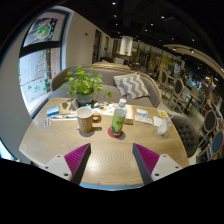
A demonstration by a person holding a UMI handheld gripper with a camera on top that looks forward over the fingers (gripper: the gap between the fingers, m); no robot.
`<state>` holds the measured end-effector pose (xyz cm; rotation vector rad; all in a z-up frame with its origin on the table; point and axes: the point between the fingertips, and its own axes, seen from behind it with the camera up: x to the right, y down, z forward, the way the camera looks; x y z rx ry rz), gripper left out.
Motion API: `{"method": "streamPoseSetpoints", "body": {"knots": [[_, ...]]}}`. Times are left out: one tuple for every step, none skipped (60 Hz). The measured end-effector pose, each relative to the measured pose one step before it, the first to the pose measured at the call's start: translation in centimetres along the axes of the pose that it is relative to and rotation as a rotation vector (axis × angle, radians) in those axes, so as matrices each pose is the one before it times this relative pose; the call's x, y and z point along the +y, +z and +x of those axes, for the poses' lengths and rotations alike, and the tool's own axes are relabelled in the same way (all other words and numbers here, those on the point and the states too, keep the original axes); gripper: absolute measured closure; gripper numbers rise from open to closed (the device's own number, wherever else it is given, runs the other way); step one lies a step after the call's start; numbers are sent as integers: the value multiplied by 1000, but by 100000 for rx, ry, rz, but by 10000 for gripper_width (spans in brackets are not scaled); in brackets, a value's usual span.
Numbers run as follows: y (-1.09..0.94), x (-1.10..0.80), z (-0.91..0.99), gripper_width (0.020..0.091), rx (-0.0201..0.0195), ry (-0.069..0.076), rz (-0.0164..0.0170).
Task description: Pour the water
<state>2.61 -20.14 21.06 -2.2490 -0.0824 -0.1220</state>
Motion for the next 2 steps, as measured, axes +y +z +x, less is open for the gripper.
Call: {"method": "streamPoseSetpoints", "body": {"knots": [[-93, -25, -10, 253, 106, 153, -34], [-56, -32, -72, 253, -93, 211, 20]]}}
